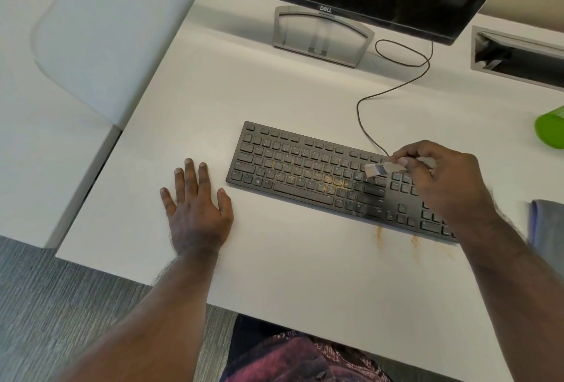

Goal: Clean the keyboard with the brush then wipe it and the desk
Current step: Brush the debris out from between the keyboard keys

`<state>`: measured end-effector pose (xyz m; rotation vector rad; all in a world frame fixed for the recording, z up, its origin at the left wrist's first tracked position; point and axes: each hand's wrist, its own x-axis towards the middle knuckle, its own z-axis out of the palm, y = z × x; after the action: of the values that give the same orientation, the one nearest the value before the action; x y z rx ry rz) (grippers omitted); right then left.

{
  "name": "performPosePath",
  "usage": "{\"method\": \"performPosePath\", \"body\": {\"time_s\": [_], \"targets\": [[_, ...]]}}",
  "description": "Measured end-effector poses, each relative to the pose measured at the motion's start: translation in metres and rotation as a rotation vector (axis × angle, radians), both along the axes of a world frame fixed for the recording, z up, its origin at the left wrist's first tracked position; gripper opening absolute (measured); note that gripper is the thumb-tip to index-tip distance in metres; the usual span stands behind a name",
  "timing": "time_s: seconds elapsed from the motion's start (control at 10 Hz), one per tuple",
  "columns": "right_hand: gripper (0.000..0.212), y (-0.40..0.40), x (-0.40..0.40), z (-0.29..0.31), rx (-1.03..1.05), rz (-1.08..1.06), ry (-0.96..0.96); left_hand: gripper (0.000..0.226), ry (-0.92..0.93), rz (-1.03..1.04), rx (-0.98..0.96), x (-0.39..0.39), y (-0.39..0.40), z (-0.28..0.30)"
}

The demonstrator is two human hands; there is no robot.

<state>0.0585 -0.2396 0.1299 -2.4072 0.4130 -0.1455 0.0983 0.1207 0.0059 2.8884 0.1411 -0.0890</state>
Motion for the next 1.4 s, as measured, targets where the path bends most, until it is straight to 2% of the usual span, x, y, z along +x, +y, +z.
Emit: {"method": "performPosePath", "body": {"time_s": [0.1,0.2,0.3,0.5,0.6,0.8,0.9,1.0,1.2,1.3,1.4], "targets": [[0.015,-0.002,0.002,0.003,-0.002,-0.032,-0.051,0.074,0.001,-0.001,-0.003,0.000,0.000,0.000],[0.013,0.000,0.000,0.003,0.049,0.003,-0.035,0.074,-0.007,0.000,-0.005,0.001,0.000,0.001],[0.013,0.000,0.000,-0.002,0.015,0.020,-0.021,0.073,-0.007,0.000,-0.001,0.000,0.000,0.000],[0.014,0.002,0.003,-0.001,0.044,-0.050,-0.081,0.073,-0.008,-0.001,-0.002,0.000,0.000,0.001],[0.013,0.006,0.000,-0.003,0.008,-0.005,-0.039,0.073,-0.010,0.000,-0.005,0.000,0.000,0.000],[0.008,0.007,0.006,0.001,-0.070,-0.052,0.048,0.073,-0.005,-0.005,-0.001,0.000,0.001,0.001],[0.012,0.006,0.010,0.004,-0.113,-0.082,0.005,0.073,-0.007,-0.004,0.001,0.000,0.000,0.001],[0.014,0.003,0.011,0.005,-0.074,-0.124,-0.040,0.073,-0.004,-0.003,0.002,0.000,0.000,0.001],[0.013,0.006,0.006,0.001,-0.096,-0.073,0.002,0.074,0.002,0.002,-0.001,0.000,-0.001,0.002],[0.016,-0.001,0.009,0.004,-0.080,-0.160,-0.030,0.074,0.004,0.001,-0.002,0.000,-0.001,0.004],[0.015,0.001,0.009,0.004,-0.043,-0.143,-0.046,0.074,0.007,0.001,0.000,0.000,-0.001,0.004]]}}
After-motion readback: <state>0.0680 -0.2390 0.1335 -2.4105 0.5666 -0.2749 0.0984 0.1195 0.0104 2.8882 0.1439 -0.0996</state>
